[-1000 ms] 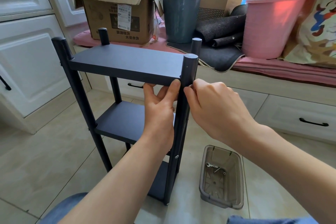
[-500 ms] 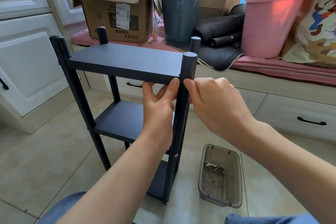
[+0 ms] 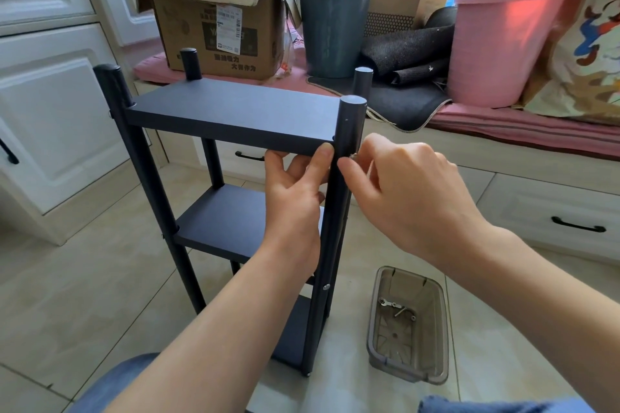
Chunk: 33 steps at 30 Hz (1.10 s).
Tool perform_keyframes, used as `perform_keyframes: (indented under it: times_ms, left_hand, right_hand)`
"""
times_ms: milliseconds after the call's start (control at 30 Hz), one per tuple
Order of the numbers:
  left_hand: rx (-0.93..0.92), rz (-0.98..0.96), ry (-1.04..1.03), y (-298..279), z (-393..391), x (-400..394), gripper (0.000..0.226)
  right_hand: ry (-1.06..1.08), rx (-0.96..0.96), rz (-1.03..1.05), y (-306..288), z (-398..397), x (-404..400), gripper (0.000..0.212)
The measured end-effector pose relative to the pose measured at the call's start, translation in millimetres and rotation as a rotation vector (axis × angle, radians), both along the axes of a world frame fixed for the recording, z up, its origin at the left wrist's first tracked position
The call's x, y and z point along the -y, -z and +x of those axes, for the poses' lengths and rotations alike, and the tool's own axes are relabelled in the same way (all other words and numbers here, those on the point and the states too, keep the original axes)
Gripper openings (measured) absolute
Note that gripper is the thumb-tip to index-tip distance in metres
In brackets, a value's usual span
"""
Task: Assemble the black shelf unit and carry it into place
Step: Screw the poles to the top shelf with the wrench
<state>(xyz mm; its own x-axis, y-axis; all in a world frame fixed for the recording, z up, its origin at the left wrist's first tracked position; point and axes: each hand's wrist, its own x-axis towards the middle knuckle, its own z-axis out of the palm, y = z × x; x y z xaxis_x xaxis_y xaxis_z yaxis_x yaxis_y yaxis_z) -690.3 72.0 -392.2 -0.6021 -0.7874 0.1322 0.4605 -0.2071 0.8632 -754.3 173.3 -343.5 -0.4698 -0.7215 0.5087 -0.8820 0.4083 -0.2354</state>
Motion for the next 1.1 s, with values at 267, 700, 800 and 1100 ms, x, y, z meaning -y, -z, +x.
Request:
perform_keyframes:
  times_ms: [267,700,800,1100]
  left_hand:
    - [-0.012,0.007,0.004,1.7,-0.3,0.4,0.041]
    - [-0.001,0.004,-0.005,1.5,-0.1,1.7,0.041]
    - [0.006,0.006,-0.005,2.5,-0.3,1.2,0.040]
    - [0.022,0.001,-0.006,1.2,0.3,1.8,0.037]
  right_hand:
    - [0.011,-0.021,0.029,0.9,1.0,-0.2,0.038]
    - [-0.006,-0.064,0.021,0.4,-0.5,1.4,0.031]
    - [-0.001,-0.063,0.043,0.7,1.1,2.4,0.041]
    - [-0.006,-0.018,0.030,0.7,-0.4,5.3,0.044]
